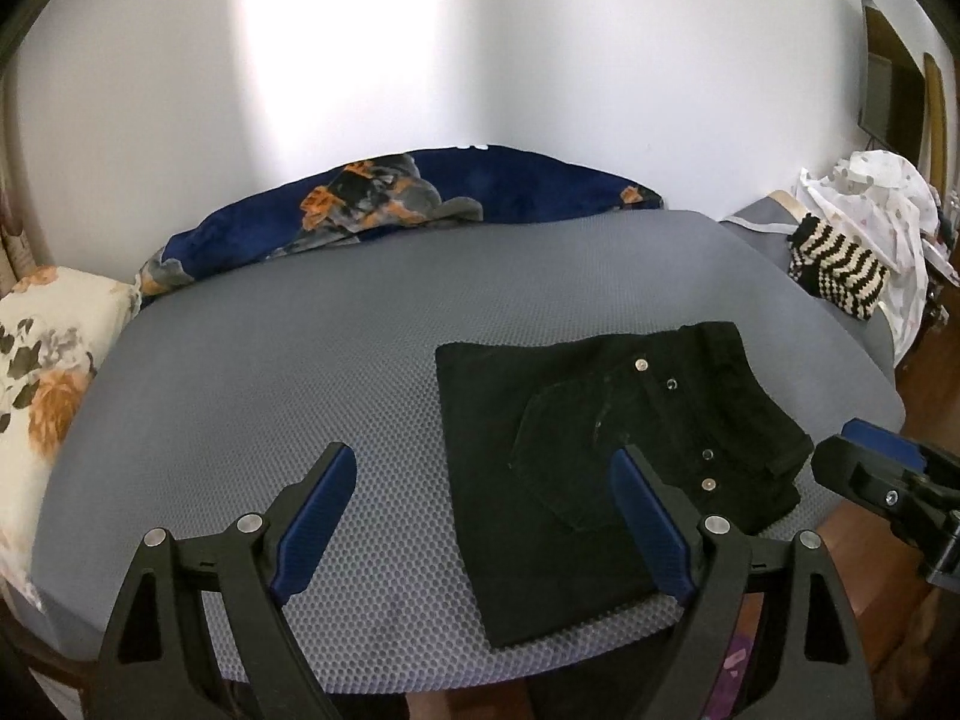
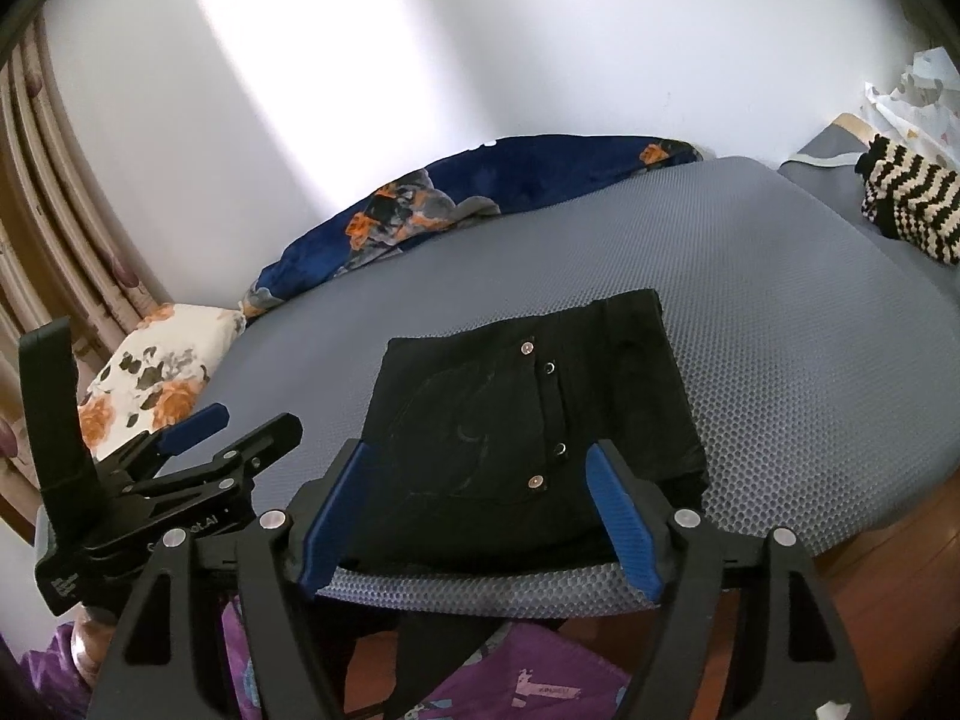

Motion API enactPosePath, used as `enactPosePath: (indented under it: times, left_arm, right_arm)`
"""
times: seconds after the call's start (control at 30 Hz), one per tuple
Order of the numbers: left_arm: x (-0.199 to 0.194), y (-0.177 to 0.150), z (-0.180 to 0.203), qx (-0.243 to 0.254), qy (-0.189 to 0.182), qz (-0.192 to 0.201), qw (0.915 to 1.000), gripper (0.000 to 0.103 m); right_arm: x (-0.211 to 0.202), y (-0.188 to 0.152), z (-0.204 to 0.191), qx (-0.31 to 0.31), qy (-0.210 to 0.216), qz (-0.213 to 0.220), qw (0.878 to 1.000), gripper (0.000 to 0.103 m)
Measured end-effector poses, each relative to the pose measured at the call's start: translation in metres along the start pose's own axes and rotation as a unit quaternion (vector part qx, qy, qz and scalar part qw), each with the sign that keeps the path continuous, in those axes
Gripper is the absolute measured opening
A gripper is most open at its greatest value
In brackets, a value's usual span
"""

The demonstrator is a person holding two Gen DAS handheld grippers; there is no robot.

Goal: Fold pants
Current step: 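Release the jeans and pull both grippers back from the folded bundle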

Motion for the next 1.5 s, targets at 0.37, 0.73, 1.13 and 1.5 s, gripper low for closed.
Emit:
enactPosePath:
  times: [0.37,0.73,1.13,1.5]
  left_arm:
    - [0.003,-0.002,0.001,0.005,0.005,-0.008,0.9999,0.088]
    - [0.013,-0.012,-0.001,0.008,0.005,-0.029,0.9995,0.089]
    - [0.023,-0.029,-0.022,-0.021,0.010,-0.052,0.9984,0.090]
    - [0.009,-0.036,-0.030,-0.008,0.013,-0.034,0.9993,0.090]
  right_arm:
    - [0.006,-0.002,0.002,0.007,0.006,-0.011,1.000,0.076]
    - [0.011,-0.010,-0.001,0.002,0.005,-0.020,1.000,0.083]
    - [0.015,-0.016,0.020,0.015,-0.030,-0.012,0.999,0.084]
    - [0.007,-0.020,0.030,0.027,-0.058,0.002,0.998,0.086]
Point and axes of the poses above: each gripper's, at about its wrist camera, not at the fingertips, and x roughly the way its jaws point, z to its right, y to its top, the point moved 7 cm from there along x, roughly the way its jaws point, and after that the axes turned 4 degrees about -x, right-handed, at the moved point
